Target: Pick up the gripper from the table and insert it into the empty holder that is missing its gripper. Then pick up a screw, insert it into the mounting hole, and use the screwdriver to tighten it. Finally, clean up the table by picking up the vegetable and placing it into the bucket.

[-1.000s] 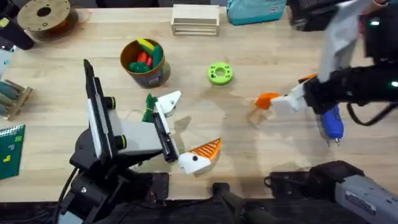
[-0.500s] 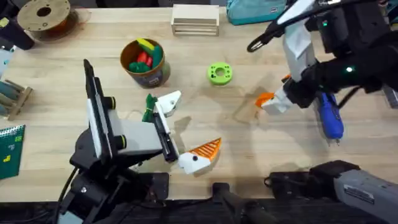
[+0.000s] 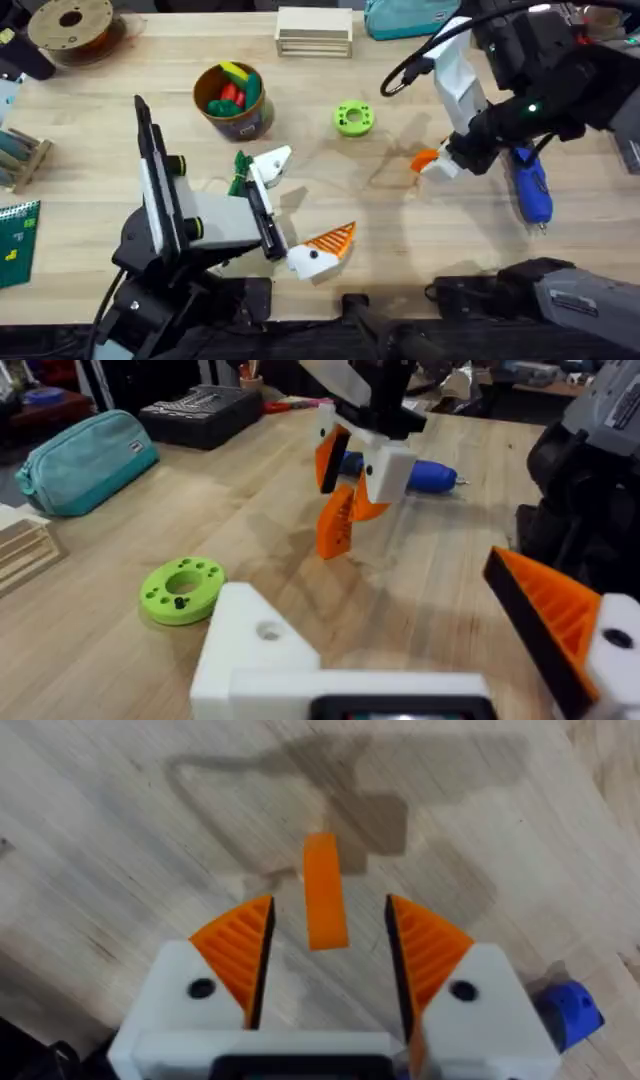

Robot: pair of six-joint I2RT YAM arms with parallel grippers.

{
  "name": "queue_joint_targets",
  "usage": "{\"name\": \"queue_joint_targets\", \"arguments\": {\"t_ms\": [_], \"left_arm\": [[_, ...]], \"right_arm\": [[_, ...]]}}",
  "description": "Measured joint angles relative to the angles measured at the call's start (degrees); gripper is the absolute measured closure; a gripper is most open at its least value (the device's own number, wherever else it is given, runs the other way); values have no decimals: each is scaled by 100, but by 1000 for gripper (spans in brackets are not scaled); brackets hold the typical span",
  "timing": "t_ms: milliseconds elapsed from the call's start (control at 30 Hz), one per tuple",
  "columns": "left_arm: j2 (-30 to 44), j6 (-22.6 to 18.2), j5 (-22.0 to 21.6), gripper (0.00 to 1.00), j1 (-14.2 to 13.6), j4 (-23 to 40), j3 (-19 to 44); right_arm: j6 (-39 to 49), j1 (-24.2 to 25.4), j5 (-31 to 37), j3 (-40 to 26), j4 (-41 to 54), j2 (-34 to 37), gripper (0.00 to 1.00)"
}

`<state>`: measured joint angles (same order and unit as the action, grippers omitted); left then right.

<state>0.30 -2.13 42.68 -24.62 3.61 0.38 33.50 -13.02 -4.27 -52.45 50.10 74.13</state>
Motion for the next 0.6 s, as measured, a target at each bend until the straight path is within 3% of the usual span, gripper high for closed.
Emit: {"name": "queue_joint_targets", "arguments": {"t_ms": [200,400,600], "left_arm": [[-1,0,0,14,0,0,0],[-1,0,0,14,0,-1,0],[-1,0,0,14,0,-1,0]], "right_arm": [[8,-1,2,0,-28,26,598],[37,-9,-22,-2,-89,21,965],[-125,-111,-177,-4,5,-313,981]]}}
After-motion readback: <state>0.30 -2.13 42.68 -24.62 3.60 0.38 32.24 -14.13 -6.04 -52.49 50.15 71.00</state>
